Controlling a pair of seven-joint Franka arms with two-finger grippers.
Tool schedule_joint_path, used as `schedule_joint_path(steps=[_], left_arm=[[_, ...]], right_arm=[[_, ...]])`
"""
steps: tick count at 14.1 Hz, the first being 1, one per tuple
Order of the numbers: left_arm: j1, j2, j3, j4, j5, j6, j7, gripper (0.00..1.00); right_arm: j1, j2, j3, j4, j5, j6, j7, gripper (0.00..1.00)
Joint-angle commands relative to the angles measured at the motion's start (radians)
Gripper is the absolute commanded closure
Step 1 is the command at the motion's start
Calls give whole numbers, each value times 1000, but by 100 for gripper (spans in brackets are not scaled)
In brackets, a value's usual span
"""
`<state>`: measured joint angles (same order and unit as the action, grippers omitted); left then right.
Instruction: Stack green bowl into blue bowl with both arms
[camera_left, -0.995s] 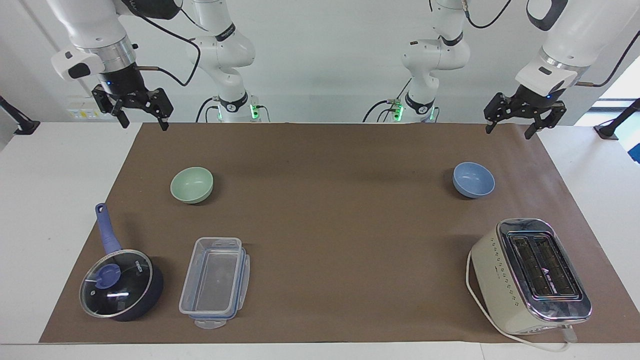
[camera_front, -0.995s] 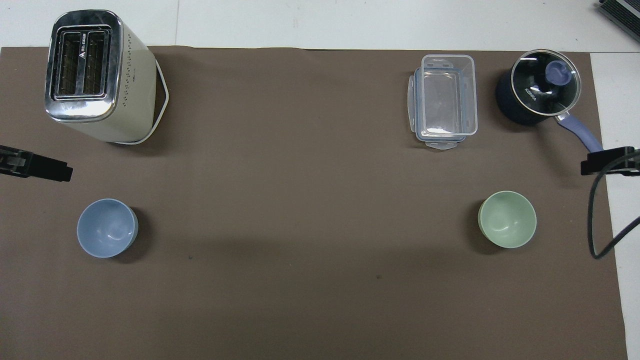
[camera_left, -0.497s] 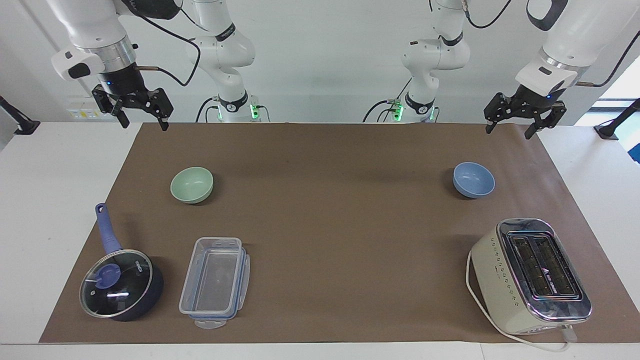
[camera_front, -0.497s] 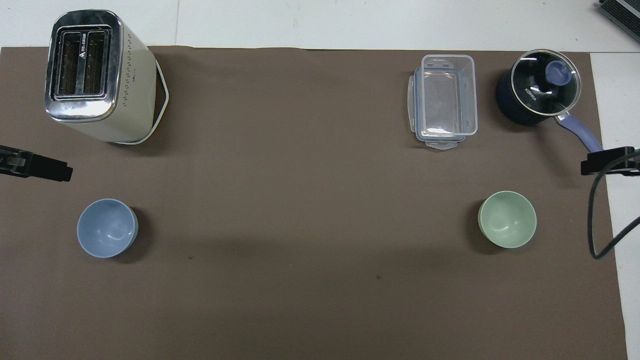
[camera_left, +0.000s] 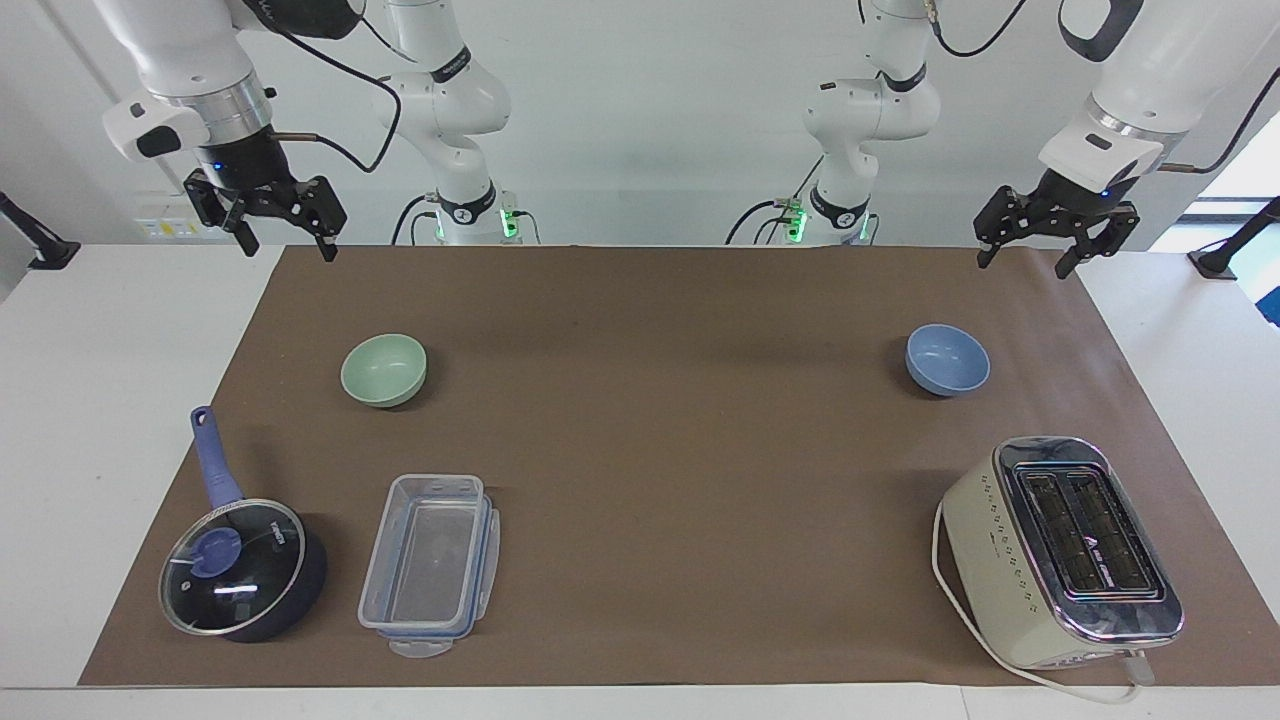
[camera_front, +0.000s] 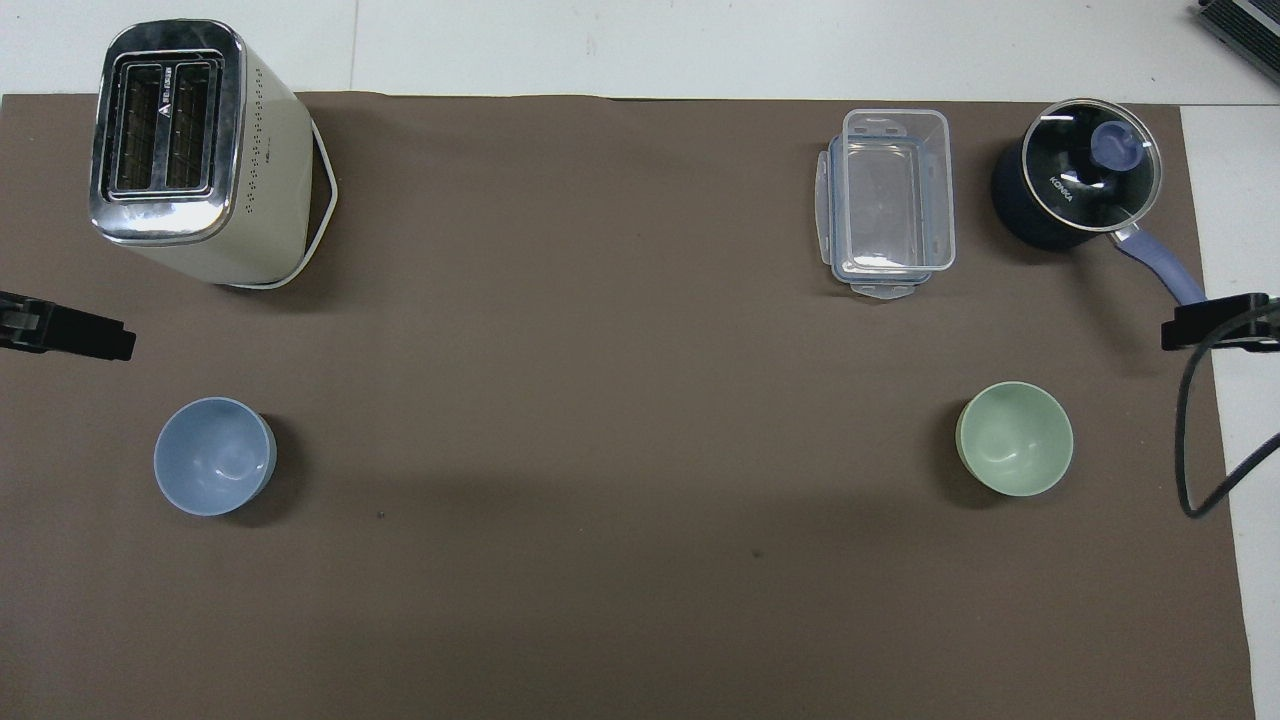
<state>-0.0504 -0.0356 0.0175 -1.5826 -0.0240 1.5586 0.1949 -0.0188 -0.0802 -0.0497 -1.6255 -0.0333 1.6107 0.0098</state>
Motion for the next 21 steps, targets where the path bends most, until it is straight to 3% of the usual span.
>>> schedule_joint_path(steps=[1,4,12,16,21], left_arm=[[40,-13,-7,-54,-26,63,9,0],[78,-21,-7,-118,-69,125,20,0],[211,-44,-7,-365,-178,346,268,0],[287,-27,-7,-483,-252,487,426,0],[371,20,-7,-574,-375,561,618,0]], right_arm=[[-7,-12,4,-19,-10,14,-5,0],[-7,-12,4,-19,-10,14,-5,0],[-7,-12,4,-19,-10,14,-5,0],[-7,-12,4,-19,-10,14,-5,0],[-7,-12,4,-19,-10,14,-5,0]])
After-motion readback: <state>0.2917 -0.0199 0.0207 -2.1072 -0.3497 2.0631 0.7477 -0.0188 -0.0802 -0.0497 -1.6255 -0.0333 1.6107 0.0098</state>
